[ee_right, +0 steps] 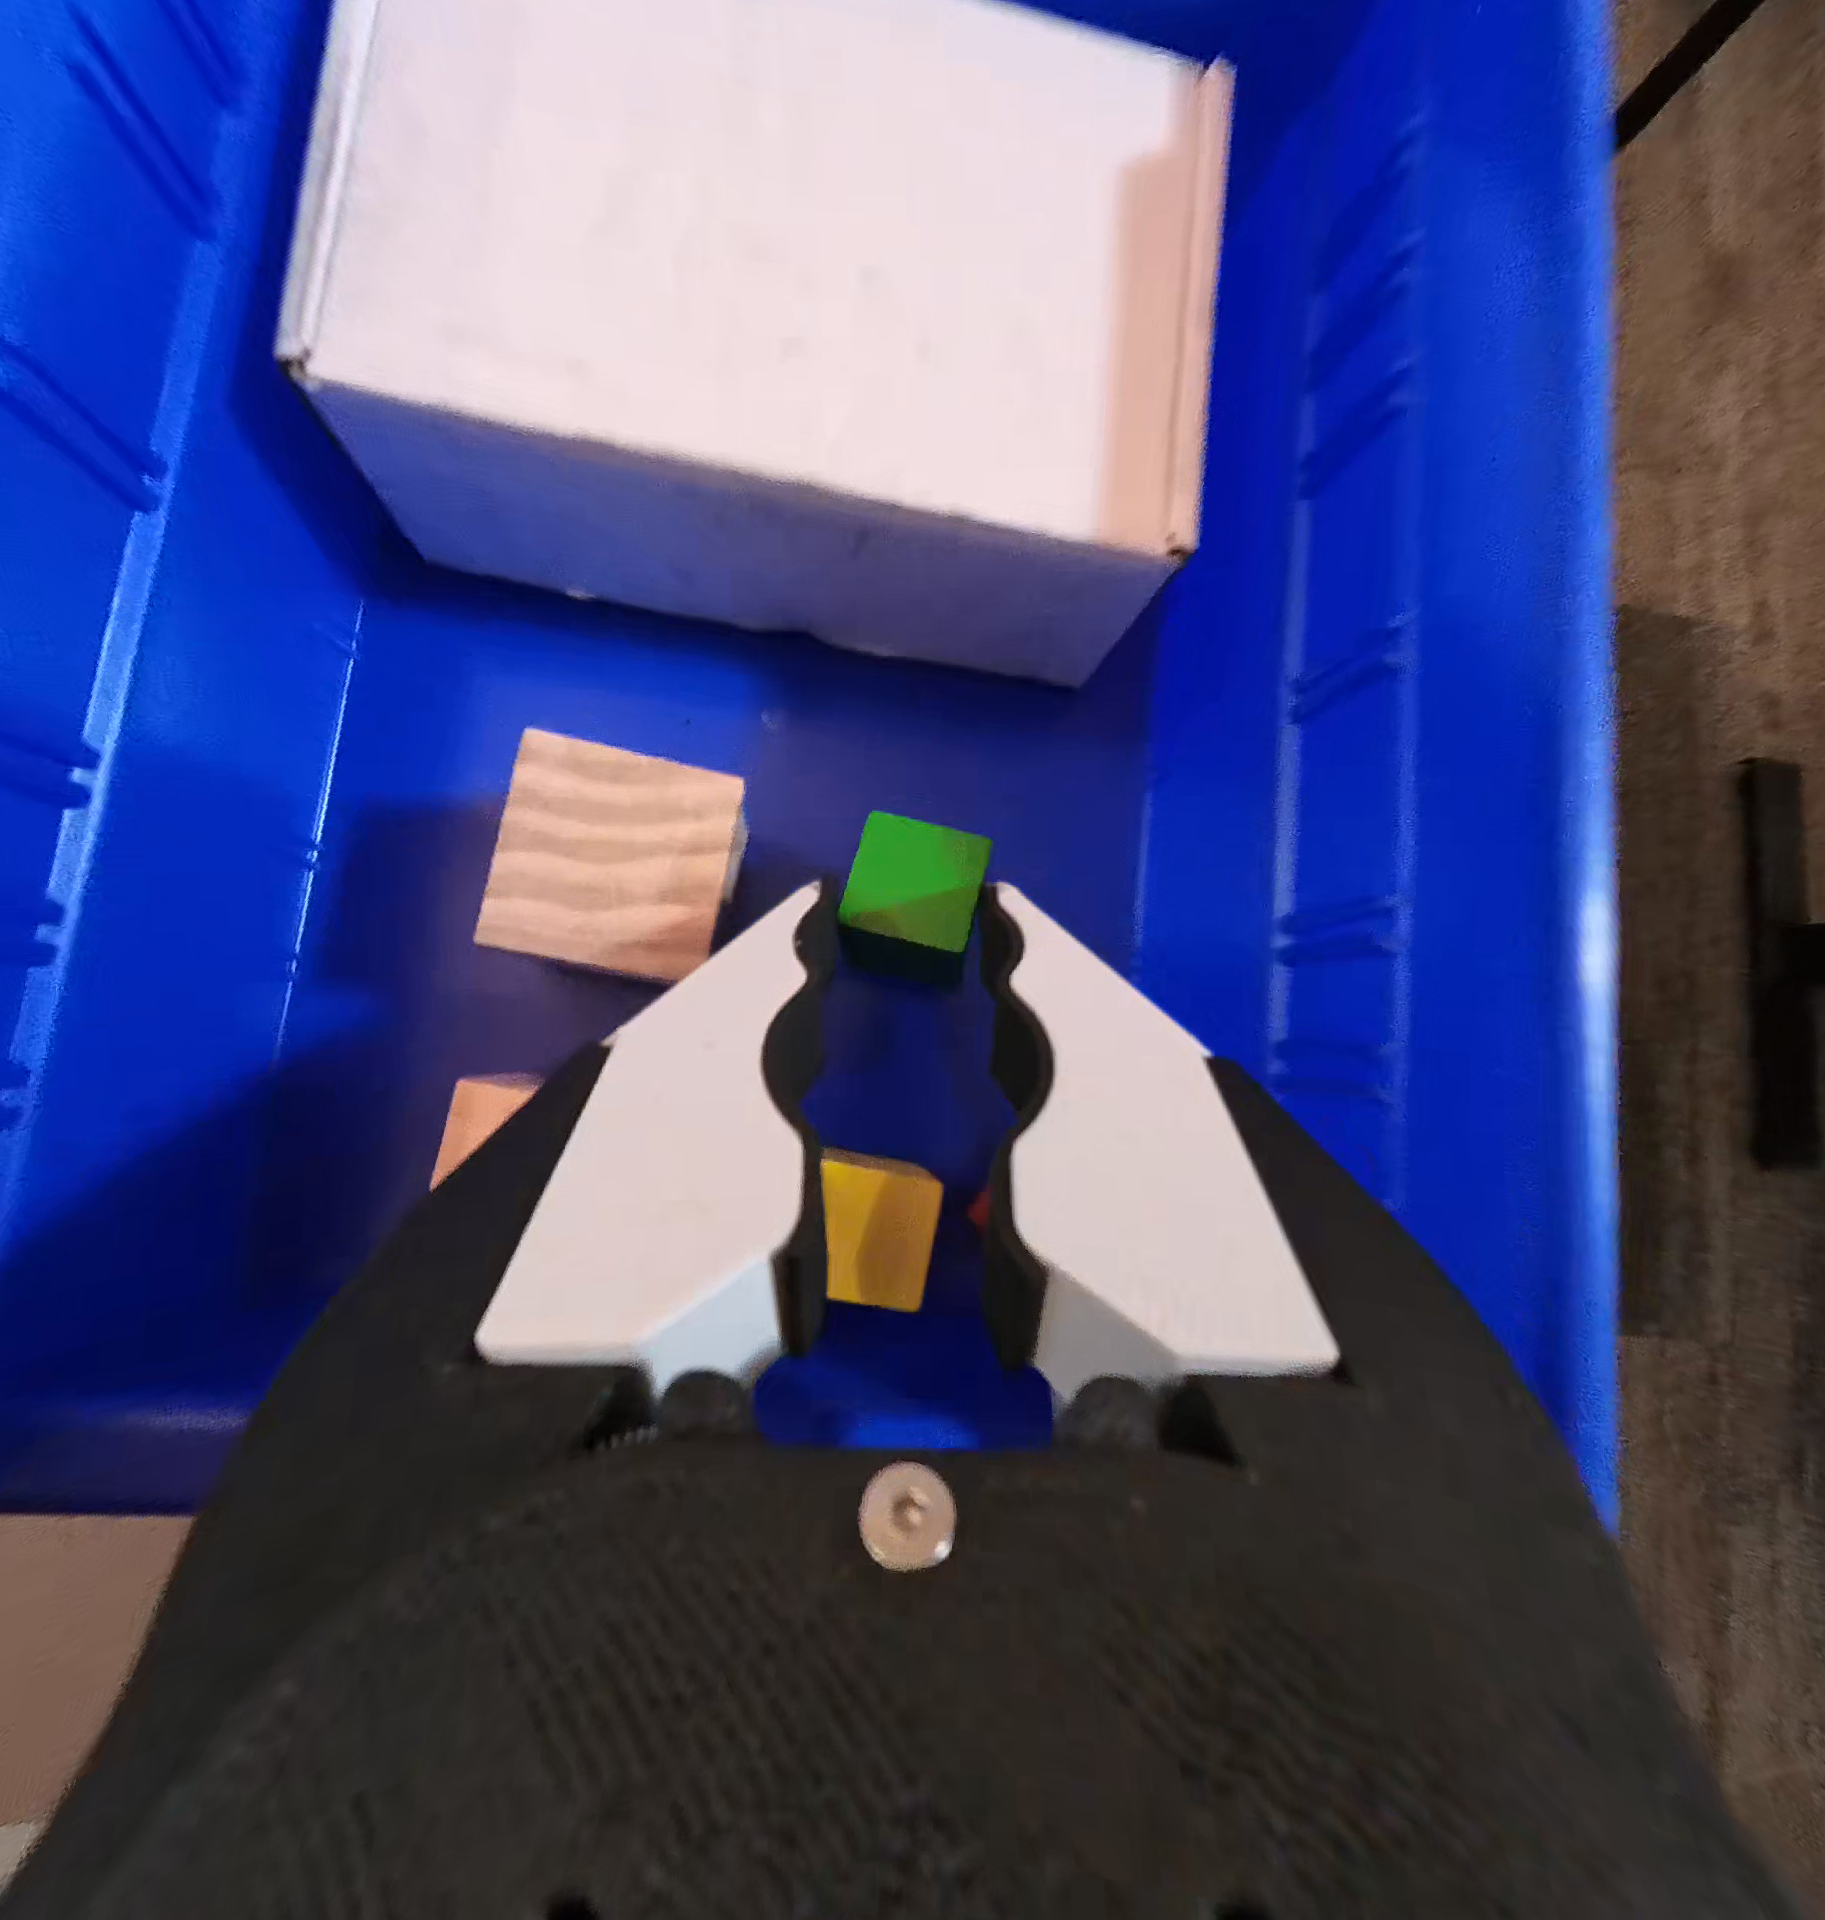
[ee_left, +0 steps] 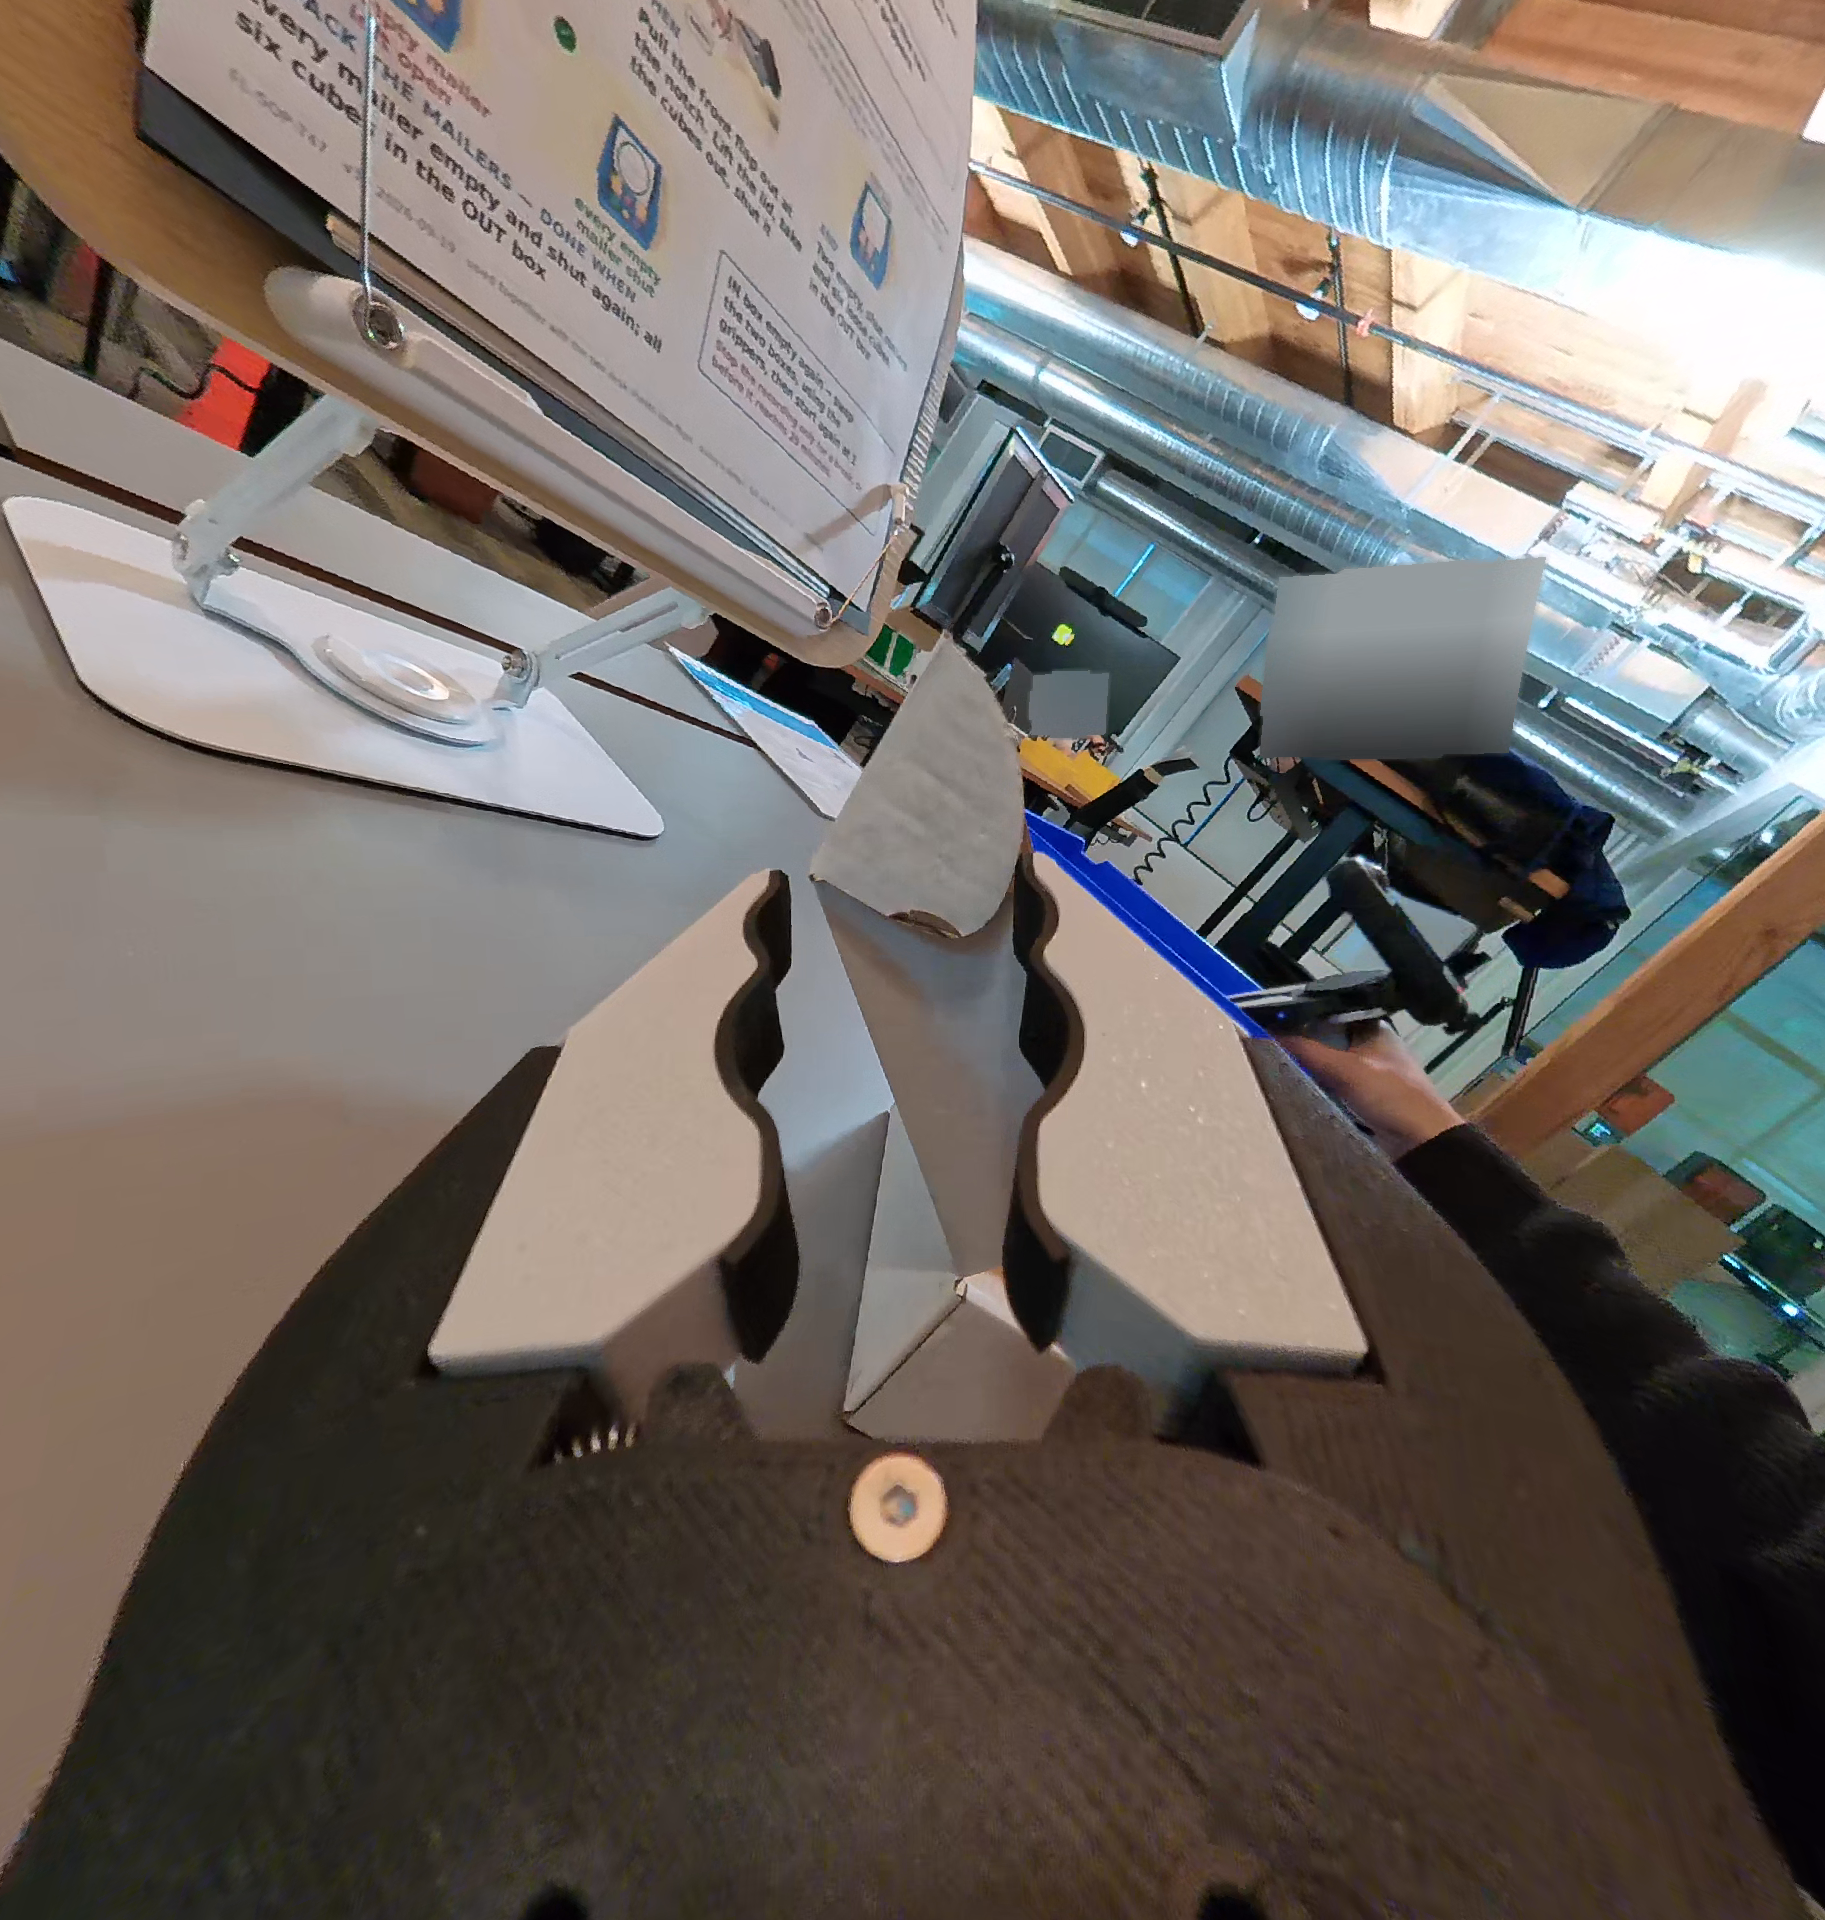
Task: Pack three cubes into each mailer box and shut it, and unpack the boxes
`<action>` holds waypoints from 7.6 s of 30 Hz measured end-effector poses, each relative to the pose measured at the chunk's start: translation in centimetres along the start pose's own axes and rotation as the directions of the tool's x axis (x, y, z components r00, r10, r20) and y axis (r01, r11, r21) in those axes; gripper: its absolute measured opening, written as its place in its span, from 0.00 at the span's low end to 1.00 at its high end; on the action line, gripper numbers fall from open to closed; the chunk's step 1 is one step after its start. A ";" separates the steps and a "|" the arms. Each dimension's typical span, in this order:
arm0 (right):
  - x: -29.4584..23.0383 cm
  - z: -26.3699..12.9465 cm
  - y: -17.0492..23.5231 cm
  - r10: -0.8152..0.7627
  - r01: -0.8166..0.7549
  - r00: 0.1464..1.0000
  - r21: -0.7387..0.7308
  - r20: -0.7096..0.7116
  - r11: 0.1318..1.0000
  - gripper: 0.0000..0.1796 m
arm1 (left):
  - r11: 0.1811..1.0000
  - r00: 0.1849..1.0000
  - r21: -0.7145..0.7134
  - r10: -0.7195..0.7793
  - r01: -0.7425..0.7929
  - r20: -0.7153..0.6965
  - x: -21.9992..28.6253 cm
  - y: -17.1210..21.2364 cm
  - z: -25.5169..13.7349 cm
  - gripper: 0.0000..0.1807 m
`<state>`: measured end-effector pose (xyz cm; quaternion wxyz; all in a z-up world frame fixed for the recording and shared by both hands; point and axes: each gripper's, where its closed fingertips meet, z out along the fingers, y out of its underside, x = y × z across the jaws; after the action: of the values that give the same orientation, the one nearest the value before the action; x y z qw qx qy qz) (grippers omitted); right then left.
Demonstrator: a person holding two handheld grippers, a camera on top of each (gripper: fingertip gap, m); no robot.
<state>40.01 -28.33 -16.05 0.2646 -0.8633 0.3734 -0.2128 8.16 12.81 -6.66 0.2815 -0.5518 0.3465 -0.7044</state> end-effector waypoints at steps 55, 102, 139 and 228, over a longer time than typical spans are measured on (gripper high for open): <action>-44.3 -9.8 1.5 -0.510 0.596 0.448 0.180 0.734 0.783 0.18 | 1.000 1.000 0.001 -0.019 0.019 -0.009 -0.2 -0.1 -0.2 0.24; -11.5 -12.2 -9.3 -0.180 0.155 0.976 0.190 0.124 0.970 0.11 | 1.000 1.000 0.001 -0.001 0.001 -0.014 0.1 0.0 -0.2 0.23; -1.3 -4.4 -4.2 0.047 -0.056 0.997 0.164 0.056 0.985 0.17 | 1.000 1.000 0.004 0.014 -0.014 0.003 0.0 0.0 -0.2 0.22; -34.4 -15.0 0.5 -0.455 0.001 0.609 0.573 0.650 0.820 0.21 | 0.940 0.967 -0.226 0.240 -0.254 -0.086 7.2 5.9 -4.8 0.27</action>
<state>9.58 -7.08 -10.62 0.5876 -0.8070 0.0358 0.0460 1.88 4.49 -7.88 0.2903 -0.5132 0.5018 -0.6329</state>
